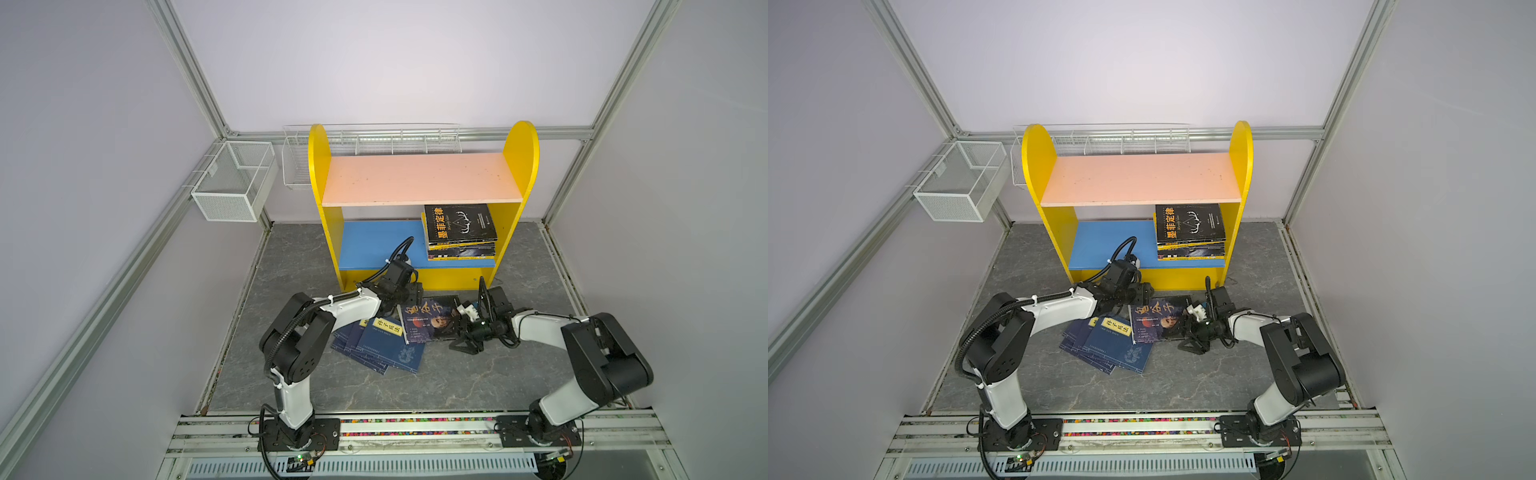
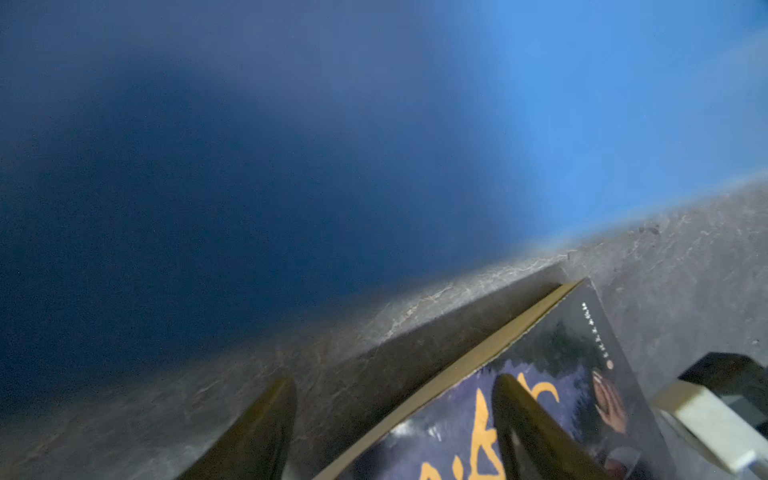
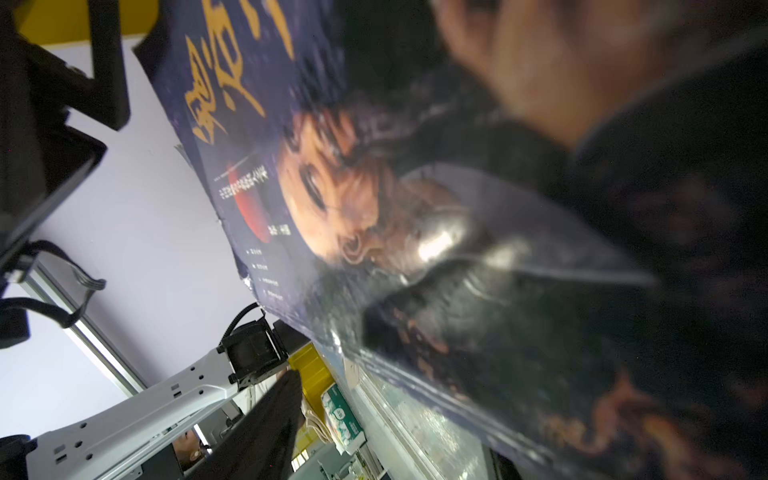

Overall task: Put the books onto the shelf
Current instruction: 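Lift the purple book's edge with the right gripper while the left steadies it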

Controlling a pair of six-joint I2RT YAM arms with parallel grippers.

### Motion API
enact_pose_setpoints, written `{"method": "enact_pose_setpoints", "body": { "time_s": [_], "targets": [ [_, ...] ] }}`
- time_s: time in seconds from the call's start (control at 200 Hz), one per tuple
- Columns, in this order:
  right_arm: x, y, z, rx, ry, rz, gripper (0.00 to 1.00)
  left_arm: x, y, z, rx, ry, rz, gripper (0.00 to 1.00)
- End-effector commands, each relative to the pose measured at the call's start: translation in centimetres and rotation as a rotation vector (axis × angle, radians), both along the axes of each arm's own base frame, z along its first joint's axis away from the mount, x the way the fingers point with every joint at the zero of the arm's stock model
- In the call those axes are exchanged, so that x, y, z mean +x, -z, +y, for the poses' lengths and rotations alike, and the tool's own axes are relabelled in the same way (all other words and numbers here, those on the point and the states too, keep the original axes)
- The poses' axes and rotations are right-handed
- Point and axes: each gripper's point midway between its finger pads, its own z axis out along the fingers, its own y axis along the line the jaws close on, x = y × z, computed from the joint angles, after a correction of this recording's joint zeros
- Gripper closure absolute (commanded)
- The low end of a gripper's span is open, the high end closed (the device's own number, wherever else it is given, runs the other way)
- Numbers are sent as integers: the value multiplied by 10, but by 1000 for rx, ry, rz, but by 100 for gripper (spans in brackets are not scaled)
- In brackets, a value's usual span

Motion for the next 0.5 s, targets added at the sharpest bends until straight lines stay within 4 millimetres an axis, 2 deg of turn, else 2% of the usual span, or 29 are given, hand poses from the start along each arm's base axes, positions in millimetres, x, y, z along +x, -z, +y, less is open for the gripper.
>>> {"method": "enact_pose_setpoints", "body": {
  "time_s": [0.0,0.27,0.495],
  "targets": [
    [19,-1,-9,-34,84,-67,30,-25,32,-5,29,114,117,29],
    [50,-24,-26,-84,221,-239,32,-50,36,-19,-37,224,191,40],
    [62,-43,-36,-98,283,-330,32,-62,38,-25,-58,260,225,40]
  ]
}}
